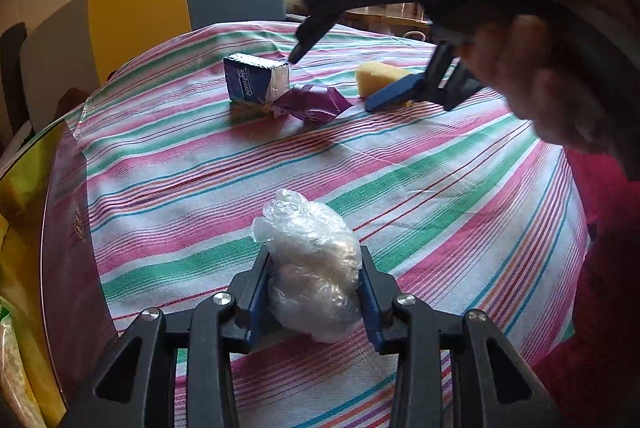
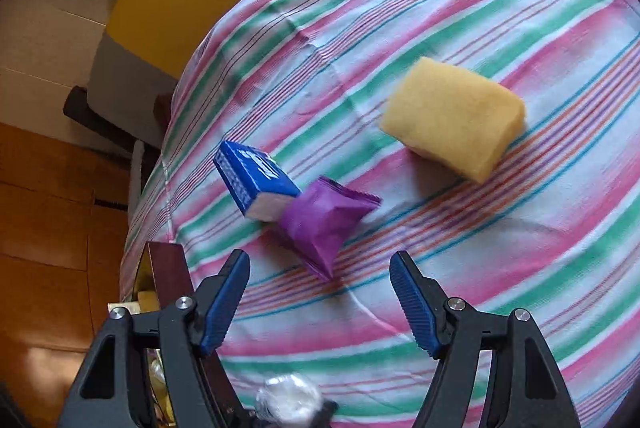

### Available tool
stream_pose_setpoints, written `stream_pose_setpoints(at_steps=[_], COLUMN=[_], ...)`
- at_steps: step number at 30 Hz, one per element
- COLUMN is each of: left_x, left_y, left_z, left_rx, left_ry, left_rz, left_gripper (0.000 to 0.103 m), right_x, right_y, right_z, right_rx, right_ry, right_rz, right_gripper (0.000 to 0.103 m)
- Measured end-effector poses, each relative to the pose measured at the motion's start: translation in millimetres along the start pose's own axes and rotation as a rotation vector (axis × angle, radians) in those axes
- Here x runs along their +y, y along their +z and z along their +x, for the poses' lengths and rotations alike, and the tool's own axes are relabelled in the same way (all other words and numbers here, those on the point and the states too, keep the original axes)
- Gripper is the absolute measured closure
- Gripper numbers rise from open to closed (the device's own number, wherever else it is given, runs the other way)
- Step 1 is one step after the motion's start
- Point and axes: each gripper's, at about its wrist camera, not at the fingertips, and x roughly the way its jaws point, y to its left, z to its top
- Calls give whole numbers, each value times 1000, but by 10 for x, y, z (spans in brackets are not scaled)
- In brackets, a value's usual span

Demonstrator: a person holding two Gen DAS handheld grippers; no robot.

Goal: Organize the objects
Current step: 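Grasp the purple packet with the right gripper while the left gripper carries the ball toward the tray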

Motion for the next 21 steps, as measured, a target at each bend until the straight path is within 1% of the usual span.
stream_pose_setpoints(at_steps=[5,7,8,9,10,11,13,16,17,18,19,21], left_x=[15,20,26,29,32,35,38,40,41,42,41,41], left_y=[-2,-2,-1,-1,-1,-1,1,1,0,2,3,3], left_z=[1,4,5,6,5,6,9,8,8,8,10,9], left_rx=[-1,-2,-2,-2,-3,-3,-3,-3,-2,-2,-2,-2], left_ry=[-11,-16,-18,-21,-24,-26,-28,-28,-28,-28,-29,-29], left_rz=[-9,-13,-15,-17,-20,-22,-23,-23,-23,-23,-24,-24], left_gripper=[65,65,65,64,64,64,64,64,63,63,63,63], right_x=[154,191,232,272,303,342,456,535,531,506,494,457], right_y=[139,170,183,194,195,170,45,-234,-343,-433,-500,-509], right_z=[289,387,397,399,412,417,406,398,406,417,385,350], right_rx=[5,6,-8,-19,-9,10,37,128,138,141,116,106], right_ry=[-91,-151,-176,-209,-237,-252,-327,-396,-455,-490,-490,-472], right_rz=[-24,-48,-79,-116,-155,-205,-355,-570,-644,-692,-724,-704], right_gripper=[29,33,38,45,64,64,65,65,64,63,64,64])
